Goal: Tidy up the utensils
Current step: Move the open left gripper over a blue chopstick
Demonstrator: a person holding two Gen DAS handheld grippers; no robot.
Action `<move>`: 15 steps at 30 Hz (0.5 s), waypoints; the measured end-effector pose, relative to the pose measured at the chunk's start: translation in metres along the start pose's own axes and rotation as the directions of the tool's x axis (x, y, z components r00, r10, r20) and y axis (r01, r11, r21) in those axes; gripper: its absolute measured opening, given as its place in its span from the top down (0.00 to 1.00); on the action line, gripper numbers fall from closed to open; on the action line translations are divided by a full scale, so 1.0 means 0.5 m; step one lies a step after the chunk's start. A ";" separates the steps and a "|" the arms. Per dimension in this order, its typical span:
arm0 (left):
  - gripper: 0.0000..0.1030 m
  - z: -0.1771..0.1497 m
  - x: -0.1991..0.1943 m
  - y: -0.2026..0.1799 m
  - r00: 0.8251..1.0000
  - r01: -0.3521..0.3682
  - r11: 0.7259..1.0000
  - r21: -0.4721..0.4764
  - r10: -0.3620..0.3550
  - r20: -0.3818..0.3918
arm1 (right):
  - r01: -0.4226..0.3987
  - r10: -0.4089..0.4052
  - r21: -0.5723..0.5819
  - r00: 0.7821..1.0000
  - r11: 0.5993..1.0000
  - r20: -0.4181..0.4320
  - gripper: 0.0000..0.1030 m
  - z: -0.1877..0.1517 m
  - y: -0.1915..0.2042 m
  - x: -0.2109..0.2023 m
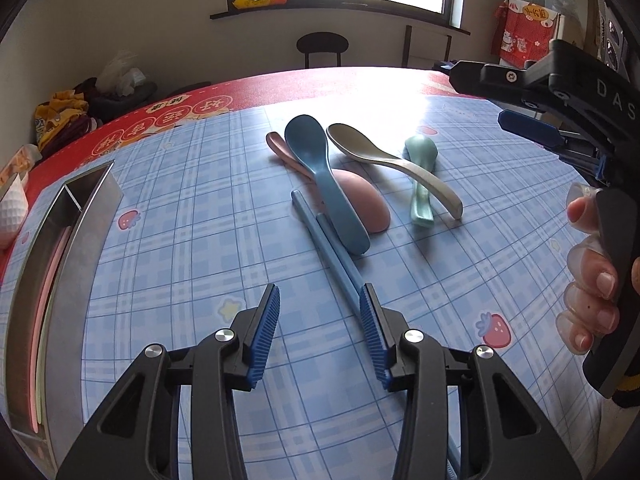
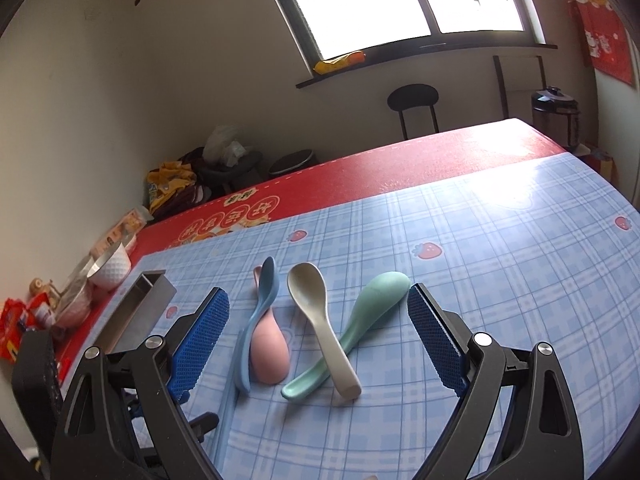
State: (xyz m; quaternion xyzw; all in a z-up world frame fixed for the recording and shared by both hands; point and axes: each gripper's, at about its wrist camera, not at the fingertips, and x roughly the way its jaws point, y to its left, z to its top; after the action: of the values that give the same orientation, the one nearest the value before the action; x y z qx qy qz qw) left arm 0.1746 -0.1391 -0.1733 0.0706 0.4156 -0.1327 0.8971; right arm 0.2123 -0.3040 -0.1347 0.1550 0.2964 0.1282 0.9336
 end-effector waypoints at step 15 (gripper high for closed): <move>0.61 -0.001 -0.013 0.026 1.000 -0.019 0.996 -0.086 0.018 -0.008 | -0.004 0.004 0.018 1.000 1.000 -0.010 0.15 -0.002 -0.004 0.004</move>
State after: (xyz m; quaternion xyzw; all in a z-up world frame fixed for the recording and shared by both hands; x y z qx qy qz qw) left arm 0.1743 -0.1255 -0.1685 0.0363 0.4236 -0.1061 0.8989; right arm 0.2135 -0.3050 -0.1370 0.1634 0.3020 0.1281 0.9304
